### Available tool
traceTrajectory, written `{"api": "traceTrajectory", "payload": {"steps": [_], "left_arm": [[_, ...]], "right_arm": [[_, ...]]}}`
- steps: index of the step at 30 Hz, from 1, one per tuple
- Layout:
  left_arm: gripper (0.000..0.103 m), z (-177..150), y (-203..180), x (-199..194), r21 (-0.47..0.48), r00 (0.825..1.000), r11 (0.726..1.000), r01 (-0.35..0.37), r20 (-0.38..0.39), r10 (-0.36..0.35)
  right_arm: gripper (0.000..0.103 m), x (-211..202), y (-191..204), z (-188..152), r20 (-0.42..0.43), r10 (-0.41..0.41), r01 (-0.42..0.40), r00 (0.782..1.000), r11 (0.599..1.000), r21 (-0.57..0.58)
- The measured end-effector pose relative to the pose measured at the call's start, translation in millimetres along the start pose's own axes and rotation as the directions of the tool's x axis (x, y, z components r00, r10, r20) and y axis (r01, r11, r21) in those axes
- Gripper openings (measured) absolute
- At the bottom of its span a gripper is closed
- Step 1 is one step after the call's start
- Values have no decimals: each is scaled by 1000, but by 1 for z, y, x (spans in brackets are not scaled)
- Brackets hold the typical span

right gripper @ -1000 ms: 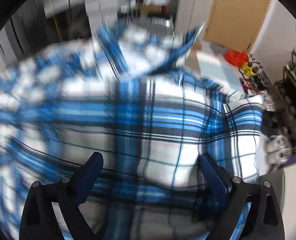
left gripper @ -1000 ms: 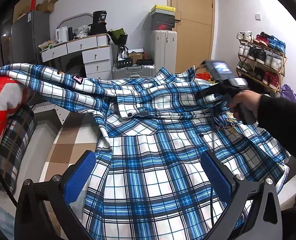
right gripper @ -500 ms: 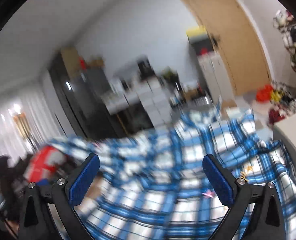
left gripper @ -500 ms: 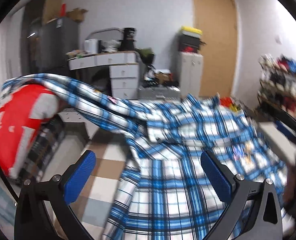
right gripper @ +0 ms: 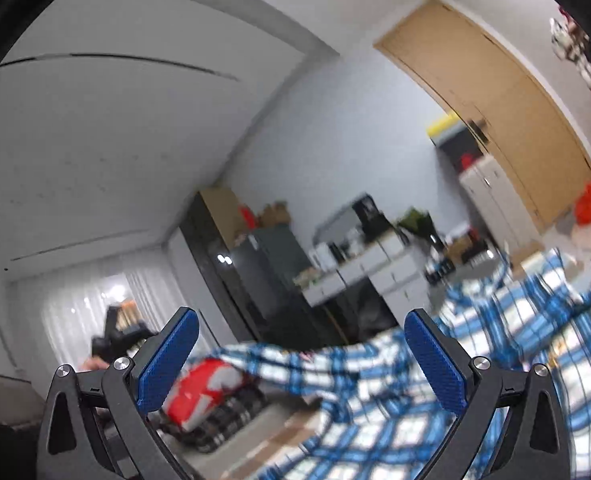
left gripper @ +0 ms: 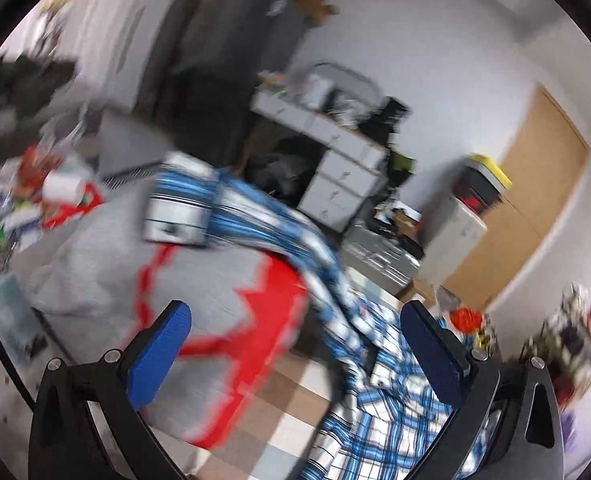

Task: Fold large clothes
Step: 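Grasp the other sleeve cuff with the left gripper and lift it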

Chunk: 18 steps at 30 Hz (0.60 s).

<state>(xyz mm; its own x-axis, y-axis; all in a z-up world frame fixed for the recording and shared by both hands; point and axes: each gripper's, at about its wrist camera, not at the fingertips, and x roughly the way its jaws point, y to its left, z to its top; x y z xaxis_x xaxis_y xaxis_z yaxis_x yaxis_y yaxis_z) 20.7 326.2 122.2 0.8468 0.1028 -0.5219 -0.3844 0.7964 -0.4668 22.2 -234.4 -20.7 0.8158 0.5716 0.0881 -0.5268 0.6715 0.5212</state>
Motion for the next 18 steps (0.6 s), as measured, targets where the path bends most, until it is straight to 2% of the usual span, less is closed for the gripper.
{"api": "traceTrajectory", "payload": {"steps": [4, 7, 8, 10, 11, 13, 16, 17, 18], "left_arm": [[102, 19, 39, 19, -102, 997, 993, -54, -63, 48], [102, 20, 55, 38, -128, 992, 990, -51, -124, 35], [102, 18, 62, 46, -168, 990, 985, -33, -143, 9], [102, 16, 74, 59, -256, 975, 965, 48, -199, -101], [102, 14, 78, 67, -299, 967, 952, 66, -215, -135], [102, 14, 82, 77, -331, 964, 941, 74, -217, -152], [102, 18, 84, 90, -373, 958, 917, 139, -185, -221], [102, 21, 88, 93, -396, 952, 903, 170, -171, -254], [102, 23, 87, 99, -420, 938, 882, 212, -165, -305]], "right_arm": [[103, 9, -10, -6, -70, -14, 17, 997, 999, 40], [103, 3, -12, -11, -87, -9, 13, 996, 999, 44], [103, 3, -12, -13, -93, -9, 13, 996, 999, 38], [103, 1, -9, -15, -99, -9, 11, 995, 1000, 22], [103, 1, -8, -17, -103, -7, 9, 995, 1000, 17], [103, 3, -8, -20, -117, -3, 5, 993, 1000, 12], [103, 6, -7, -23, -135, -2, 3, 991, 1000, 4], [103, 6, -6, -24, -136, -10, 10, 991, 1000, -3], [103, 6, -5, -25, -137, -12, 10, 990, 1000, -12]]}}
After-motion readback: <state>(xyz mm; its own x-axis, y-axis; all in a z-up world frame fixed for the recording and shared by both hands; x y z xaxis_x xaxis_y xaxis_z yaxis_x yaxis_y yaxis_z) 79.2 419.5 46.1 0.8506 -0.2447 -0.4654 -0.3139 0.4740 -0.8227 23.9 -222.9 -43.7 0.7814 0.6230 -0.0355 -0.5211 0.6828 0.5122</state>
